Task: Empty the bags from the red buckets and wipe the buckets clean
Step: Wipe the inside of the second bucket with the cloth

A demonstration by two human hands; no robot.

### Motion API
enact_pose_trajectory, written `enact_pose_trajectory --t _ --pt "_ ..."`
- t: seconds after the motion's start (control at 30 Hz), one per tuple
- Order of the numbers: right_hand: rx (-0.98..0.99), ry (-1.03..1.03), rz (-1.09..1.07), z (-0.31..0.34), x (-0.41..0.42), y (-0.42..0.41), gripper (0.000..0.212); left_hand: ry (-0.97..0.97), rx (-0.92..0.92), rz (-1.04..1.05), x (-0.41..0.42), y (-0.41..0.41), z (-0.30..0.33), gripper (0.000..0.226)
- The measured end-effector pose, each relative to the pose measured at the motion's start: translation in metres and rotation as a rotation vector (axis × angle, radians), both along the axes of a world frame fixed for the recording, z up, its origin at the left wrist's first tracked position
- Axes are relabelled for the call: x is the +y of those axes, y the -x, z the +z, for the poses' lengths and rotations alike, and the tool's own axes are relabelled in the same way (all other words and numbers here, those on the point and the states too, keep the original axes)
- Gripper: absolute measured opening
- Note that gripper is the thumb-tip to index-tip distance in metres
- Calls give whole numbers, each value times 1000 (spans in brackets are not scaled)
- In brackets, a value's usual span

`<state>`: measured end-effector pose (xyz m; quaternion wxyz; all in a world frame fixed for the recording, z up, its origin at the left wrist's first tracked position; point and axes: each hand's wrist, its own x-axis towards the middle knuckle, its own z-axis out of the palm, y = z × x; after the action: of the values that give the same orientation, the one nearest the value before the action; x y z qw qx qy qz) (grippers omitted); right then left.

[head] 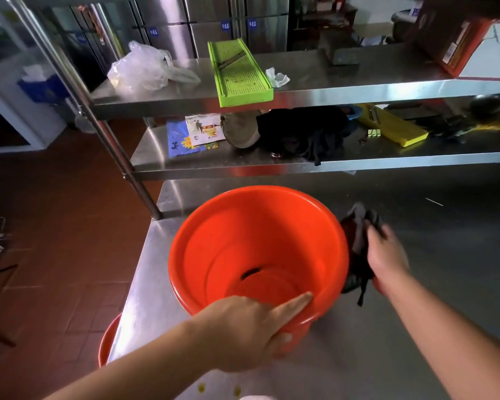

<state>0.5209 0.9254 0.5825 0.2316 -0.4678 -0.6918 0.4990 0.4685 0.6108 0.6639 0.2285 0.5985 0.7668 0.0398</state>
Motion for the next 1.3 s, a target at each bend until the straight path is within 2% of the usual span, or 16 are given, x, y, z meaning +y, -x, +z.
enact_pose_trajectory --t 0.17,0.33,0.43,0.53,0.7,0.77,0.83,0.93,1.03,1.17,1.3 --pt "39 -159 166 37 5 39 43 0 100 -120 -20 2 -18 69" --pt "-80 -517 407 54 -8 85 28 -23 179 -167 -30 4 -30 73" --pt "-148 -775 614 47 -21 103 21 -64 131 -95 -27 5 -28 79" --pt "-328 -947 738 35 -28 106 32 -188 79 85 -23 19 -24 71" --pt "-368 -886 736 39 -24 113 69 -377 245 531 -25 108 -18 52" --pt "-441 -926 805 49 -16 119 85 -378 308 699 -27 146 -19 45" --pt "-536 -1000 883 56 -9 125 92 -352 327 792 -26 173 -24 45" --pt "-609 -1010 938 50 -9 136 86 -307 199 863 -15 191 -38 58" --pt "-589 -896 858 34 -14 141 69 -343 70 799 -10 195 -55 60" --pt "-575 -904 749 25 -17 137 54 -392 45 798 -17 197 -63 62" --pt "-593 -801 681 32 -23 116 43 -367 78 834 -15 194 -67 64"
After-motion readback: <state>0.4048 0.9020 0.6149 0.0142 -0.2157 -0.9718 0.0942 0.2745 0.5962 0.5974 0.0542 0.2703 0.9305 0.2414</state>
